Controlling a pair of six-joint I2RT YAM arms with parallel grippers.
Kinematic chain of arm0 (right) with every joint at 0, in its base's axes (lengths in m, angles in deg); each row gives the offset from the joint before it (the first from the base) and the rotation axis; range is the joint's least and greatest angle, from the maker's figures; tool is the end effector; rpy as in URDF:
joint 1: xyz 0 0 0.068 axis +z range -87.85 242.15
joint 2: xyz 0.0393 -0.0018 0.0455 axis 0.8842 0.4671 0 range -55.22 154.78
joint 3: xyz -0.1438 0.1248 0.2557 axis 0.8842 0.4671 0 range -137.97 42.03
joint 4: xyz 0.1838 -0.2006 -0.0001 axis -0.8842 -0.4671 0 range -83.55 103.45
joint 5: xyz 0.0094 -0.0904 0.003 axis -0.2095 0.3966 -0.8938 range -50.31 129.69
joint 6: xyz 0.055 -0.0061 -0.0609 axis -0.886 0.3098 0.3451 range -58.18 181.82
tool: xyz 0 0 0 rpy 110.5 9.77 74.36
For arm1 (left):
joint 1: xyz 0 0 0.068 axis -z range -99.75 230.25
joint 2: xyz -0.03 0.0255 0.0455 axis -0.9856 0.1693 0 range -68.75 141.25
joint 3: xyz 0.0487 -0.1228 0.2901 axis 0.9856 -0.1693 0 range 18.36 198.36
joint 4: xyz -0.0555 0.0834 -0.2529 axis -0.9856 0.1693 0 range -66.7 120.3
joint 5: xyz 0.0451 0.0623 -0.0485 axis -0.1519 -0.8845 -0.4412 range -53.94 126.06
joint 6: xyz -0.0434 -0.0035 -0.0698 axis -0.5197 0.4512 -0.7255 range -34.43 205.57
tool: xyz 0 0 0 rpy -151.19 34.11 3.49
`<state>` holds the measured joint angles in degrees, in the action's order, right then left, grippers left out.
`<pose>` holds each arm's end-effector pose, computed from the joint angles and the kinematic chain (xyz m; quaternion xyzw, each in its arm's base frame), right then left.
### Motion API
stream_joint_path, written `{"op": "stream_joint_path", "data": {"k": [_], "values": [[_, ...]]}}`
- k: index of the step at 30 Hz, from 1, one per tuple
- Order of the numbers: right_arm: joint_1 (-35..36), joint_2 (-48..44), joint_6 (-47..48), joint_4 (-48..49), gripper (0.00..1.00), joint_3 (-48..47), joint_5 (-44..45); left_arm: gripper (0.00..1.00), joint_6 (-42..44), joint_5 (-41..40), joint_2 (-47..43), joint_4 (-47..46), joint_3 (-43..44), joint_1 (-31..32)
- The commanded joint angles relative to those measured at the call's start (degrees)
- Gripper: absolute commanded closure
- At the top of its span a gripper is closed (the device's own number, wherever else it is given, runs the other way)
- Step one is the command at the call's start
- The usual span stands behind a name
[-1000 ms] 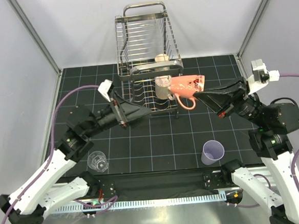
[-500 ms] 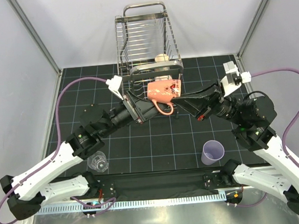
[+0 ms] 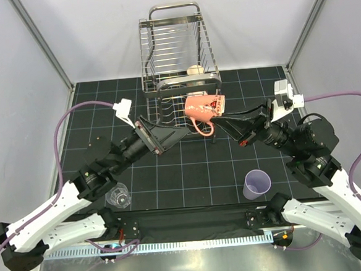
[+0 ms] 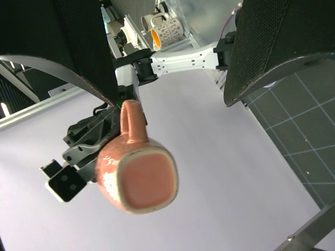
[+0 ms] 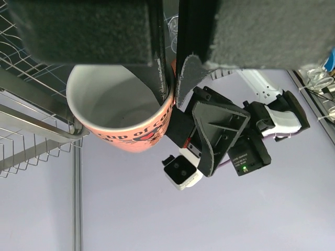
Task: Load the cups into the dish rack
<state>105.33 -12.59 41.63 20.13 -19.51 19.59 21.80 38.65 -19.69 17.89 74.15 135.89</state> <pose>0.0863 0.1147 0.5252 -0.2493 0.4849 0.5167 0.6601 0.1135 -0.1717 0.4689 -0.0270 0.6279 -0.6786 0.3801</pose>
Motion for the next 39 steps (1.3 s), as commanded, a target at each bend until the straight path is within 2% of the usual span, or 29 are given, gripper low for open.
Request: {"op": "stream_joint_path", "data": {"k": [1,5,12,15,20,27,29,30,32,39], "values": [[0.3,-0.1,1.6,3.9,0.96,-1.6,0.8,0.2,2.2,-0.2,-0.4,-2.5,1.7,0.1],[1.5,1.8,-0.8,8.2,0.96,-0.4,-0.3,0.2,2.1,1.9,3.2,-2.8,4.8,0.1],[5.7,3.7,1.0,11.8,0.96,0.8,1.9,0.24,-0.1,3.4,7.1,-7.8,6.0,0.1],[6.6,3.5,1.4,13.9,0.96,2.7,2.5,0.32,-0.6,3.4,7.6,-9.0,6.3,0.1],[6.9,3.1,1.2,15.5,0.96,4.8,2.8,0.5,-0.6,2.8,6.8,-9.4,5.7,0.1],[6.9,2.1,-0.7,15.4,0.96,5.4,3.0,0.58,1.0,2.2,5.6,-8.4,5.4,0.1],[7.0,2.2,-2.0,15.4,0.96,5.5,2.8,0.69,1.0,2.2,5.6,-8.6,5.3,0.1],[7.0,2.3,-2.2,15.6,0.96,5.6,2.6,0.82,0.9,2.5,5.9,-9.1,5.4,0.1],[7.0,2.5,-3.0,16.2,0.96,5.8,2.7,1.0,0.8,3.0,6.1,-9.2,5.7,0.1],[7.0,3.9,-4.0,13.6,0.95,4.6,4.4,1.0,1.3,2.2,4.4,-7.8,4.8,0.1]]}}
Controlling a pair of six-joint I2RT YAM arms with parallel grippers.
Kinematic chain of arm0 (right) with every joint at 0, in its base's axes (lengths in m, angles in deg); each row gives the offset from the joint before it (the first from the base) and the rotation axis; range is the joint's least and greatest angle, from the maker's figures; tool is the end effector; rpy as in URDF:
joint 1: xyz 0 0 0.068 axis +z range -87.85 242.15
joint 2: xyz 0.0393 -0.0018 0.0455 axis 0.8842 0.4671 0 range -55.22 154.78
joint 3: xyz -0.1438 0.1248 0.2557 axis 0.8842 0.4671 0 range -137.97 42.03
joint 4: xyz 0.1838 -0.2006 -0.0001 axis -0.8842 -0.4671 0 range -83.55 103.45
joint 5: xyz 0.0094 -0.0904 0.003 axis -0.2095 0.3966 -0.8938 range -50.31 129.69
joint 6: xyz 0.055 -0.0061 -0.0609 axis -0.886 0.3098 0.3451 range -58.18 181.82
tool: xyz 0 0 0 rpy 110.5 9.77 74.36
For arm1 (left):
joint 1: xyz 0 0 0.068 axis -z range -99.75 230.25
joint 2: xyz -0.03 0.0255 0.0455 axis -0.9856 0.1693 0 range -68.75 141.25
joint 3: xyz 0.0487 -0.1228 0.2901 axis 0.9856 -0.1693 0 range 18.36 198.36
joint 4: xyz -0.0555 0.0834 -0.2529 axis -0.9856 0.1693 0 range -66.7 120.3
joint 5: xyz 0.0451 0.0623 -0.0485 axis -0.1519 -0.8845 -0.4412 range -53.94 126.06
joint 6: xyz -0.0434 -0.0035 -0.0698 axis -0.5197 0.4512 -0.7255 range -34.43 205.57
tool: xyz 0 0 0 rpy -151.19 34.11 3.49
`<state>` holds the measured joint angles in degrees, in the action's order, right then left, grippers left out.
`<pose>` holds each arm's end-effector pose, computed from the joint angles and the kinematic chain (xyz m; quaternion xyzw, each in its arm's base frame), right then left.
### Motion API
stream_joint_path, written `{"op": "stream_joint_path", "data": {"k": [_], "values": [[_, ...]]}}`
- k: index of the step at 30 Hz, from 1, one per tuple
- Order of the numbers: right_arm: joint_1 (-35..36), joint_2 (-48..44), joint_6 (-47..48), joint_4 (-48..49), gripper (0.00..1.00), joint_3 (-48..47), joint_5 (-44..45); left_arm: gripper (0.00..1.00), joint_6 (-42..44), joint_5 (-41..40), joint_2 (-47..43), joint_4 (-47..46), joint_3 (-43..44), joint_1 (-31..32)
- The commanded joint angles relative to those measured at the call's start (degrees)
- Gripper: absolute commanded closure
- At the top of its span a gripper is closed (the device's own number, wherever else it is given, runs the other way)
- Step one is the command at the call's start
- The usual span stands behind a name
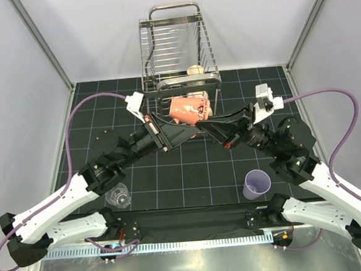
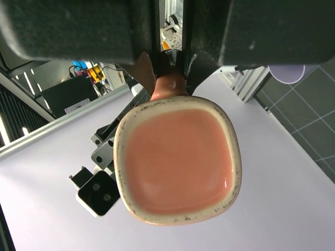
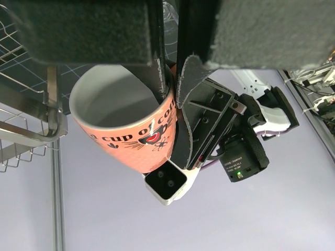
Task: Load the cups into the dish rack
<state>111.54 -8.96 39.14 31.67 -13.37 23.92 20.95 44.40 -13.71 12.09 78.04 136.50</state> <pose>0.0993 0.1457 0.5040 -0.2330 0.4740 0.5554 0.6423 0.1201 -0.1983 0.4887 0.0139 0.6040 -0.7137 0.3545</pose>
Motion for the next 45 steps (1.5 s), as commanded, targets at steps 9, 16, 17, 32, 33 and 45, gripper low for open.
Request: {"op": "stream_joint_path", "data": {"k": [9,16,17,32,33,45], "values": [[0.8,-1.9,2.2,-13.5,0.52,-3.5,9.3,1.0,14.2,-17.2,-8.5,22.2,6.3,-0.5],[0.7,-7.2,6.9,-25.4,0.48,-3.2,19.7,1.0,21.1,-40.9,-10.1,49.4,13.9,-0.6],[0.8,-7.8,7.4,-26.5,0.48,-3.4,20.5,1.0,21.3,-43.2,-9.9,54.0,14.6,-0.6],[0.8,-13.4,12.0,-41.2,0.45,-6.0,26.1,1.0,23.8,-20.3,-2.1,53.3,8.5,-36.4],[0.8,-13.6,12.0,-41.3,0.45,-5.9,26.1,1.0,22.9,-18.6,-1.4,51.8,7.8,-38.3],[0.8,-13.2,12.5,-43.1,0.44,-4.4,25.7,1.0,20.1,-8.7,15.9,34.9,3.5,-44.2]]}}
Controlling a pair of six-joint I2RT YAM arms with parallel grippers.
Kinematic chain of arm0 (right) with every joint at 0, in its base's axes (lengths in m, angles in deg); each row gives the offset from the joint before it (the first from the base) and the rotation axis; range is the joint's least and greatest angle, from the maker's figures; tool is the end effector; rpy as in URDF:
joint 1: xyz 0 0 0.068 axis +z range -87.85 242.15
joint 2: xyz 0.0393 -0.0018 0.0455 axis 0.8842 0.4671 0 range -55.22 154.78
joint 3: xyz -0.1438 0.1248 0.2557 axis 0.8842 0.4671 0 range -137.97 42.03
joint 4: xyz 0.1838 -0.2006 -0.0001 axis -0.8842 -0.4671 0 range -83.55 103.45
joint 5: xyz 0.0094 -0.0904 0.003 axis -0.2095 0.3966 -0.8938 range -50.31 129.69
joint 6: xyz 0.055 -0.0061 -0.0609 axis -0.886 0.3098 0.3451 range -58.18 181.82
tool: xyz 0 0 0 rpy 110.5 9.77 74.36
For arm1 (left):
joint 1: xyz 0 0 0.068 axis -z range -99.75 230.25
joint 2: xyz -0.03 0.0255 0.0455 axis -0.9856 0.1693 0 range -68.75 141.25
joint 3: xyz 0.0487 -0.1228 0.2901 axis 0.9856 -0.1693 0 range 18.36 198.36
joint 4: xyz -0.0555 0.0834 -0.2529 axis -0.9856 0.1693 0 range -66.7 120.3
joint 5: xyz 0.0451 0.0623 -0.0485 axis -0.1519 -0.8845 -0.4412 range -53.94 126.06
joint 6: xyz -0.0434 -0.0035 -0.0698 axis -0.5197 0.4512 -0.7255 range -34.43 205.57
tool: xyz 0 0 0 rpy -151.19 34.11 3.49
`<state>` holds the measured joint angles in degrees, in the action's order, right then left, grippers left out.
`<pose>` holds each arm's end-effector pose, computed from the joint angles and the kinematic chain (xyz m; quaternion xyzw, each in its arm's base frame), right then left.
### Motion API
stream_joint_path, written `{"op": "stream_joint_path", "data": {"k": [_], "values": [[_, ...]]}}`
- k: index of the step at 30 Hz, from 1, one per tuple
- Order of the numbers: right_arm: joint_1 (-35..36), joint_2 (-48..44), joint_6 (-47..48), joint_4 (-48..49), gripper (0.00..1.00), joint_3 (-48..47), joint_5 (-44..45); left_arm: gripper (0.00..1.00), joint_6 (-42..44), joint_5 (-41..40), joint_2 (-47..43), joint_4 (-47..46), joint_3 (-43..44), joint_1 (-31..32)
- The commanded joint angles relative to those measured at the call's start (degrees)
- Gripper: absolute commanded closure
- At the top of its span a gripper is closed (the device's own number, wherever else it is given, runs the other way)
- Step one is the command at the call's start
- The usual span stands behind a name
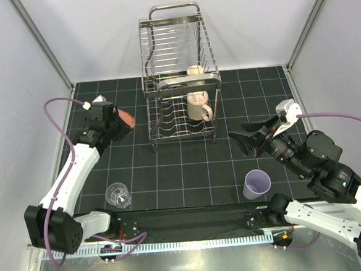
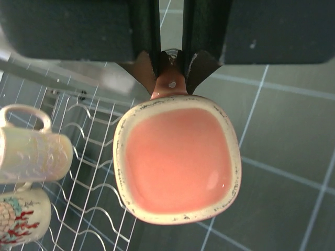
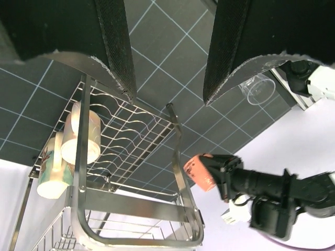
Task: Load the cups into the dish rack
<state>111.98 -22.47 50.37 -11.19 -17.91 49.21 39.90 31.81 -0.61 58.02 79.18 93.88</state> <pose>0.0757 0.0713 0.4588 -0.1698 0.6703 0.3176 0.6488 0.2676 -0.0594 0.3319 -0.2665 0.8735 -0.1714 0.3697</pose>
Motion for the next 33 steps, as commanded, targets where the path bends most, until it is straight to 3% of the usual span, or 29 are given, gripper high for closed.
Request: {"op": "stream_joint_path", "data": {"k": [1,6,14,23,33], "values": [[0.4,0.1,1.2,-0.1,0.44,0.3,0.6,1.0,1.5,4.5,4.5,-12.0,2.9,-1.8],[0.4,-1.1,2.2,-0.7,0.43,0.8,2.1,1.0,3.6,14.3,14.1,-18.8,6.5,-2.6],[0.4,-2.8,3.0,-1.9,0.41,0.6,3.7,1.0,11.3,14.3,26.9,-17.9,18.3,-3.2],[0.4,-2.1,2.9,-1.2,0.4,0.6,3.0,1.0,14.7,18.7,41.0,-26.4,28.9,-2.8],[0.4,-1.3,2.0,-1.3,0.4,1.1,2.2,1.0,20.5,9.3,50.9,-24.5,38.8,2.0]]}}
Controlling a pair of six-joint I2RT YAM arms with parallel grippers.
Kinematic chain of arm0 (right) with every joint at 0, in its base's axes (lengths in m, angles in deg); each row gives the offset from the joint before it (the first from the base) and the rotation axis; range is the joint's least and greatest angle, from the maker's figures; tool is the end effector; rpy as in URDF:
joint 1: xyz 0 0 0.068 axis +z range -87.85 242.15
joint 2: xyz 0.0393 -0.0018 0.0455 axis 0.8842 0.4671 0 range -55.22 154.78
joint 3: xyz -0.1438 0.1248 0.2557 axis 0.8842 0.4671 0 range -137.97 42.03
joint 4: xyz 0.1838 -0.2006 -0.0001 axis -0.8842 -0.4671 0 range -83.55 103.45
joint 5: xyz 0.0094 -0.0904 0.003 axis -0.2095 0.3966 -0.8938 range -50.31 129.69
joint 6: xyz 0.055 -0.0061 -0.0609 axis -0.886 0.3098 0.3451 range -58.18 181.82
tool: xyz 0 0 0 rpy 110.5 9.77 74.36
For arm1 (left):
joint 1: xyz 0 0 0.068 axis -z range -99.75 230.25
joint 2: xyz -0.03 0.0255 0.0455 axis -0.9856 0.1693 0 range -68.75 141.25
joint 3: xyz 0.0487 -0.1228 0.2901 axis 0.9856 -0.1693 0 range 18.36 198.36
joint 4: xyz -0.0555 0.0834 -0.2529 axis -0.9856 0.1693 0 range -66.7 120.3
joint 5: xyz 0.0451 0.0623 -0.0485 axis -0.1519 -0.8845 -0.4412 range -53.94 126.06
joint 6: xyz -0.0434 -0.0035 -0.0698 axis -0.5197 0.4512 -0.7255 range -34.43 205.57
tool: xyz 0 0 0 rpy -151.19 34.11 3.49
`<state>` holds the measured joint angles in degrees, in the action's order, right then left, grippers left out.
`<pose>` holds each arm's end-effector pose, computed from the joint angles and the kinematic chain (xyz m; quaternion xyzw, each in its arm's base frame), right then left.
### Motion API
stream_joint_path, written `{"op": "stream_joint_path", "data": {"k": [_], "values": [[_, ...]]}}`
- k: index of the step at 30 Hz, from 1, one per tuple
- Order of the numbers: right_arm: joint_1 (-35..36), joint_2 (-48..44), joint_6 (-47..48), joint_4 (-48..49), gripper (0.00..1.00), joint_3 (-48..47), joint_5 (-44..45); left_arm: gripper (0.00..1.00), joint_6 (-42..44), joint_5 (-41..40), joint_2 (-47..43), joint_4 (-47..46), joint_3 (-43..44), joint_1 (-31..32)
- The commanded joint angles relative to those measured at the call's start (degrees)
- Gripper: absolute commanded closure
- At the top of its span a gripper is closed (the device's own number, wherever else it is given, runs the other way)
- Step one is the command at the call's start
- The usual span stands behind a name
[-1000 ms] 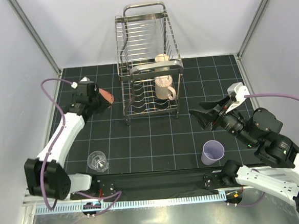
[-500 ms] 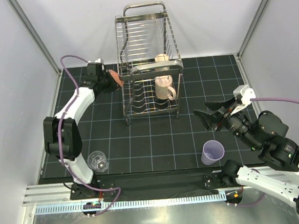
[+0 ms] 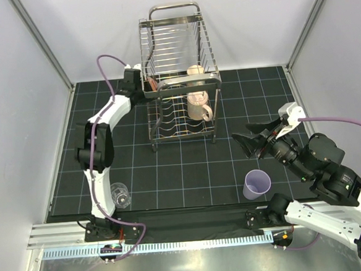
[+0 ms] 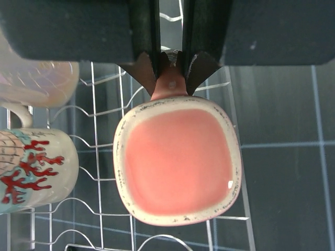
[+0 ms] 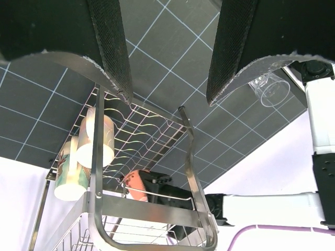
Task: Load the cups into the dish rack
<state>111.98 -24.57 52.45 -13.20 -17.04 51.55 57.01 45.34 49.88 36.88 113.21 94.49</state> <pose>0.0713 0.0617 0.4514 -0.1699 0.6754 0.2901 0.6564 0.5234 -0.1447 0.2505 -0.0758 0.8909 -0.2287 0.3850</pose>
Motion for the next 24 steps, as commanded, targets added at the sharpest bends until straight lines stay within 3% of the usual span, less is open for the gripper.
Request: {"op": "stream_joint_path", "data": {"k": [1,10,24], "values": [[0.3,0.7,0.0,0.7,0.4,0.1,-0.3,1.0,3.9,-5.7,1.1,-2.4,6.7,1.8],[0.2,-0.1,-0.7,-0.2,0.4,0.4,0.4,1.0,7.0,-15.9,5.5,2.6,12.3,3.5],[0.4,-0.4,-2.1,-0.4,0.4,1.2,0.7,1.0,8.9,-16.4,11.1,7.2,18.5,4.0]]}}
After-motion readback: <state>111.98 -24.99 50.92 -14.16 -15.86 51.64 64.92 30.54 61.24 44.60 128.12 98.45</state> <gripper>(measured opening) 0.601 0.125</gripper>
